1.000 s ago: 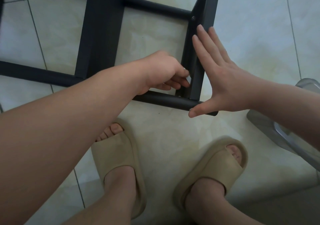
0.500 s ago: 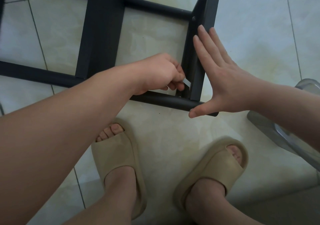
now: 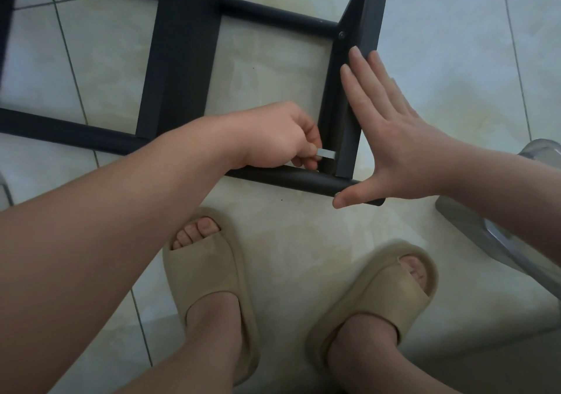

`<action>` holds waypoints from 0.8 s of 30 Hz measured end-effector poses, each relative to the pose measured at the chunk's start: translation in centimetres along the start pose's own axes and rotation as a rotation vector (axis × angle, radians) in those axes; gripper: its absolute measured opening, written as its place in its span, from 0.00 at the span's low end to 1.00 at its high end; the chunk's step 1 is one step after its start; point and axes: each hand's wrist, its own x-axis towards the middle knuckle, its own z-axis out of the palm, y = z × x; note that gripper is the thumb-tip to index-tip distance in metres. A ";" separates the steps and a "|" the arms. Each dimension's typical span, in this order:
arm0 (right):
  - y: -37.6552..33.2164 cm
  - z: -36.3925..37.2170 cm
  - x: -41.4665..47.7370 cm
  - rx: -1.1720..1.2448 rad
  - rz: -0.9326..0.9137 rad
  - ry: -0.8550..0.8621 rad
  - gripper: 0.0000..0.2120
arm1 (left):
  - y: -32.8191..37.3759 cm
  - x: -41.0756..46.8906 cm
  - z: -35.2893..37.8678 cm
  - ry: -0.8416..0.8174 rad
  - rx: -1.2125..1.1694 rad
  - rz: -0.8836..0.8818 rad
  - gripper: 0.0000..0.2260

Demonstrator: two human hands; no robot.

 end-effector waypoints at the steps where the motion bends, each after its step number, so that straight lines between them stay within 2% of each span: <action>1: 0.0 0.0 0.0 0.001 0.001 0.000 0.70 | 0.0 -0.1 0.0 -0.003 0.017 0.002 0.09; 12: -0.1 0.1 0.0 0.001 0.003 0.000 0.70 | 0.2 -0.3 -0.1 -0.074 0.218 -0.019 0.05; 24: -0.4 -0.5 0.0 -0.144 -0.005 -0.004 0.71 | -0.5 0.1 0.2 0.067 0.153 0.051 0.08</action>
